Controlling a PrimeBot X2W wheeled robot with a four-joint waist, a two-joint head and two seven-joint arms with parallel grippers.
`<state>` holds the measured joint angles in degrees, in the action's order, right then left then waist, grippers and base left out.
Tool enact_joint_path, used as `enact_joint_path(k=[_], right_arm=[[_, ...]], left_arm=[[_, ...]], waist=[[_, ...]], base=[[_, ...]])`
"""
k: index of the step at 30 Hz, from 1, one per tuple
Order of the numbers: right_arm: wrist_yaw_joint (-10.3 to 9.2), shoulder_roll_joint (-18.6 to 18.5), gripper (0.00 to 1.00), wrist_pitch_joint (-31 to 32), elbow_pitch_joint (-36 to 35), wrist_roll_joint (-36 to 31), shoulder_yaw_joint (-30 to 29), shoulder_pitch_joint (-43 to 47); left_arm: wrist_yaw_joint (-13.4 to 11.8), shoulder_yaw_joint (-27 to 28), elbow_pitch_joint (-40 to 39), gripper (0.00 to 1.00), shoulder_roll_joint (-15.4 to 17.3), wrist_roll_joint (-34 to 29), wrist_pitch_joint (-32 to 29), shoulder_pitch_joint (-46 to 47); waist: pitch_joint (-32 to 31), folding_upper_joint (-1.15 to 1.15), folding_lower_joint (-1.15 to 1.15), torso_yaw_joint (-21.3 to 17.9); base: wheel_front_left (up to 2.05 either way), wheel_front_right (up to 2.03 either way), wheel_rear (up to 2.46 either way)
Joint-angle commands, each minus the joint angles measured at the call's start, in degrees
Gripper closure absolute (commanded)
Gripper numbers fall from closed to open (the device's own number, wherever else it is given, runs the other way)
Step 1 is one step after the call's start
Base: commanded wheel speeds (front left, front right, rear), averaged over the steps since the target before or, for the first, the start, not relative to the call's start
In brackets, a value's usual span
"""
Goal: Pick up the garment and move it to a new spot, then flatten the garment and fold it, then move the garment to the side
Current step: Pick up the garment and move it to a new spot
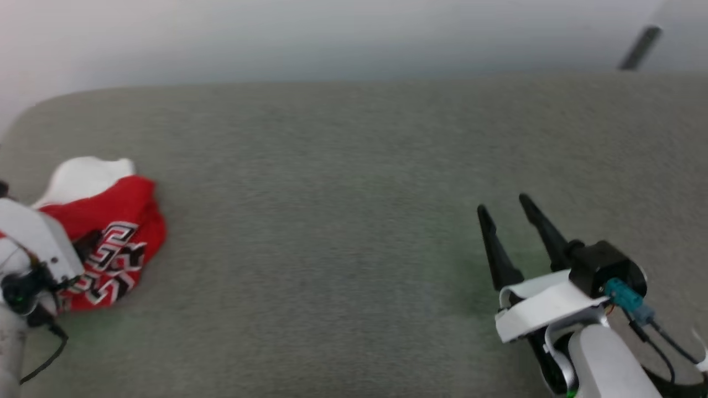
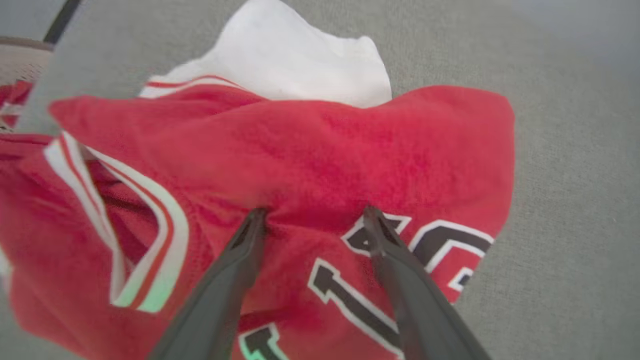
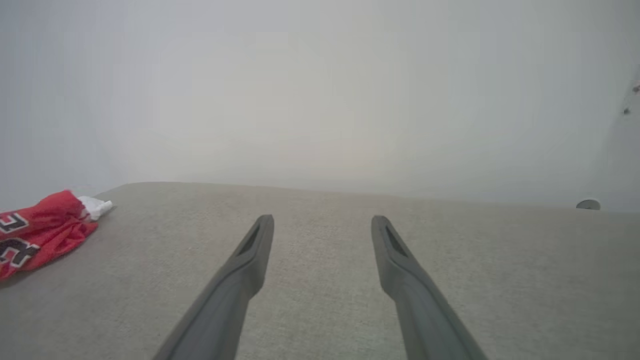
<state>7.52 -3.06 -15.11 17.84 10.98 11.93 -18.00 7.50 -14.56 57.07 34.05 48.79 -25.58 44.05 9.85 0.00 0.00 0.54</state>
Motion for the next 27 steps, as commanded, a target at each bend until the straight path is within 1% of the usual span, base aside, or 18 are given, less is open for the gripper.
enact_joint_path(k=[1,5,10,12,13,14,15,16,20,25,26,27], right_arm=[[-0.05,0.19,0.00,-0.07,-0.59,0.06,-0.19,-1.37],[-0.05,0.23,0.00,-0.06,-1.82,0.09,0.00,-2.94],[-0.05,0.23,0.00,-0.07,-2.72,-0.15,0.02,-4.18],[-0.05,0.24,0.00,-0.06,-2.77,-0.25,-0.15,-4.29],[-0.06,0.24,0.00,-0.06,-2.80,-0.19,-0.19,-4.31],[-0.05,0.24,0.00,-0.06,-2.78,-0.17,-0.21,-4.19],[-0.05,0.24,0.00,-0.07,-2.71,-0.14,-0.09,-3.97],[-0.06,0.24,0.00,-0.07,-2.59,-0.04,0.06,-3.74],[-0.05,0.23,0.00,-0.07,-2.21,0.52,0.47,-2.75],[-0.06,0.18,0.00,-0.07,-1.70,1.11,0.29,-1.38],[-0.06,0.18,0.00,-0.07,-1.70,1.11,0.29,-1.38],[-0.05,0.18,0.00,-0.07,-1.49,1.31,0.34,-1.03]], left_arm=[[-0.04,0.62,1.28,0.00,0.44,1.76,-1.14,-0.39],[-0.04,0.62,4.90,0.00,1.31,3.54,-2.78,-0.53],[-0.11,0.36,10.81,0.00,-0.17,4.27,-4.70,-0.43],[-0.11,0.00,11.83,0.00,-1.02,4.25,-4.34,-0.15],[-0.10,-0.04,12.22,0.15,-1.51,4.43,-4.20,-0.08],[-0.10,-0.28,12.52,0.51,-2.17,4.55,-4.28,-0.19],[-0.09,-0.49,12.55,0.80,-2.83,4.86,-4.40,-0.38],[-0.08,-0.62,12.33,1.00,-3.24,5.10,-4.17,-0.53],[0.12,-1.25,10.87,1.00,-2.40,4.66,0.00,-1.03],[0.14,-2.76,8.24,1.00,0.08,2.21,10.21,0.65],[0.14,-2.76,8.24,1.00,0.08,2.21,10.21,0.65],[0.14,-3.01,7.29,1.00,0.27,2.00,12.40,1.20]], waist=[[7.00,0.00,0.00,-7.97],[9.49,0.00,0.00,-9.28],[11.59,0.00,0.00,-9.81],[11.88,0.00,0.00,-9.77],[11.92,0.00,0.00,-9.72],[11.72,0.00,0.00,-9.60],[11.48,0.00,0.00,-9.46],[11.14,0.00,0.00,-9.29],[8.86,0.00,0.00,-8.38],[4.78,0.00,0.00,-7.12],[4.78,0.00,0.00,-7.12],[3.95,0.00,0.00,-6.95]], base=[[0.00,0.00,0.00],[0.00,0.00,0.00],[0.00,0.00,0.00],[0.00,0.00,0.00],[0.00,0.00,0.00],[0.00,0.00,0.00],[0.00,0.00,0.00],[0.00,0.00,0.00],[0.00,0.00,0.00],[0.00,0.00,0.00],[0.00,0.00,0.00],[0.00,0.00,0.00]])
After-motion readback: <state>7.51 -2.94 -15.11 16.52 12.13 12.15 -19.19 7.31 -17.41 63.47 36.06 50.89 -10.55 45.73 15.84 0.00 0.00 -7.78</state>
